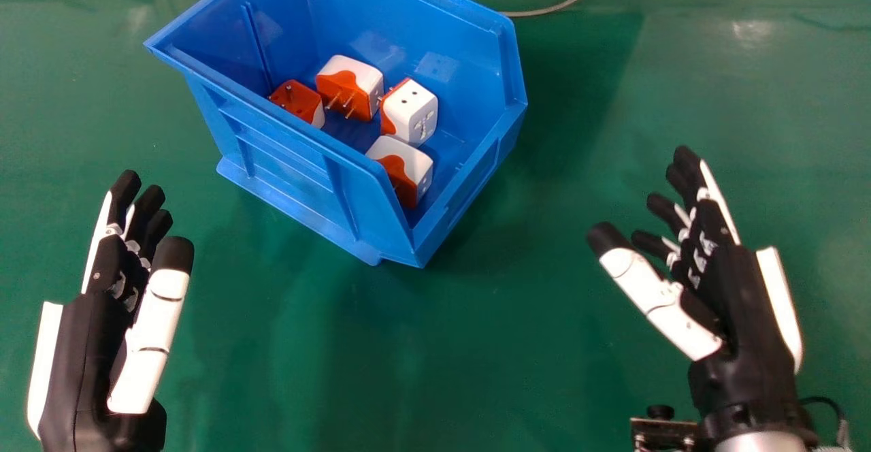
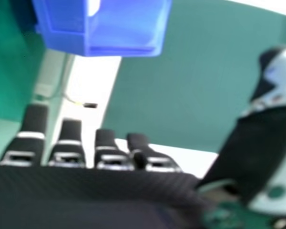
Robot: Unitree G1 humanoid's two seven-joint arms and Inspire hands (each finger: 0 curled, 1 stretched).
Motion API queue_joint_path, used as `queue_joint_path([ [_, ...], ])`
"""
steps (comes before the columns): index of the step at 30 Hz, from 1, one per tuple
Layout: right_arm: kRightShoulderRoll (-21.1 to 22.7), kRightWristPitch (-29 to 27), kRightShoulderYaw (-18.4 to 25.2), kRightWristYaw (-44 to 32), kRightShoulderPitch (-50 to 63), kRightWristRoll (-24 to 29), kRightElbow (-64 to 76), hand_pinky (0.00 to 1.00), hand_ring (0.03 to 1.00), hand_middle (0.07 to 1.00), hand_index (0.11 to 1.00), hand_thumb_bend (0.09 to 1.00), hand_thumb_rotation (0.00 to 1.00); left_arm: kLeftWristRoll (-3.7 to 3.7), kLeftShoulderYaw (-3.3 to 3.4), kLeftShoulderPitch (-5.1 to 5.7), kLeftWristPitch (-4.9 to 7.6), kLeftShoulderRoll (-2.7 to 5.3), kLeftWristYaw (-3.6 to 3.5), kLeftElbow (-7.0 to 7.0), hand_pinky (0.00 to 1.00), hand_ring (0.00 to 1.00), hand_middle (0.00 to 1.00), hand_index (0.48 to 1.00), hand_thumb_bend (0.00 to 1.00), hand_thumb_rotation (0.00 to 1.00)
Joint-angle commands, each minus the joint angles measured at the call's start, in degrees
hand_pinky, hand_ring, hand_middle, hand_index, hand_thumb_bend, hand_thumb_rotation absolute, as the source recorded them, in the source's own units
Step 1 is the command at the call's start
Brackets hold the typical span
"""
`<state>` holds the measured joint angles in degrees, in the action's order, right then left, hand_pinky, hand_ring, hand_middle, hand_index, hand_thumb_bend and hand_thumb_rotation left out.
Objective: Pick all objects and put in blue box
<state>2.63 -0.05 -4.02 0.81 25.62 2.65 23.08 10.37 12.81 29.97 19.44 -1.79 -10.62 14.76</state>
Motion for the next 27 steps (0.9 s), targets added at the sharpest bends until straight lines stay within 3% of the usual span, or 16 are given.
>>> queue_joint_path([
  [1,0.0,0.1,1.7,-2.2,-0.5,4.0,1.5,0.94,0.974,0.976,0.960,0.366,0.94,-0.48,0.13,-0.33,1.66,-0.48,0.18,0.06,0.94,0.96,0.96,0.968,0.68,0.71],
  [6,0.0,1.6,3.8,-5.9,-1.6,10.2,0.1,0.98,0.992,0.992,0.985,0.411,0.98,-1.28,0.09,-1.15,1.85,-0.58,0.43,-0.82,0.94,0.96,0.97,0.969,0.70,0.73],
  [10,-0.1,1.3,4.6,-7.0,-2.7,11.0,-1.5,0.99,0.998,0.998,0.995,0.428,0.99,-0.76,-0.06,-1.89,1.59,-0.35,0.45,-1.36,0.94,0.96,0.97,0.965,0.69,0.73],
  [13,-0.3,0.6,5.1,-7.6,-3.7,11.2,-3.0,1.00,0.999,0.999,0.998,0.424,1.00,-1.51,-0.21,-2.49,1.80,-0.42,0.78,-1.90,0.94,0.96,0.96,0.961,0.68,0.72],
  [16,-0.3,0.1,5.4,-8.0,-5.0,11.1,-4.5,1.00,1.000,1.000,1.000,0.415,1.00,-2.11,-0.48,-3.34,1.42,-0.36,1.42,-2.35,0.94,0.96,0.96,0.956,0.68,0.72],
  [20,-1.0,-0.9,5.9,-7.9,-7.5,10.7,-7.1,1.00,1.000,1.000,1.000,0.408,1.00,-1.58,-0.84,-5.09,0.71,0.01,1.92,-3.52,0.94,0.96,0.96,0.951,0.68,0.72],
  [25,-1.3,-1.4,6.4,-7.4,-10.3,9.8,-9.4,1.00,1.000,1.000,1.000,0.399,1.00,-2.34,-1.18,-6.73,-0.04,-0.09,2.95,-4.10,0.94,0.96,0.95,0.943,0.70,0.70],
  [27,-1.3,-2.3,6.7,-7.9,-11.5,9.8,-11.1,1.00,1.000,1.000,1.000,0.399,1.00,-2.40,-1.52,-7.46,-0.88,0.30,3.65,-4.06,0.93,0.95,0.95,0.939,0.70,0.69],
])
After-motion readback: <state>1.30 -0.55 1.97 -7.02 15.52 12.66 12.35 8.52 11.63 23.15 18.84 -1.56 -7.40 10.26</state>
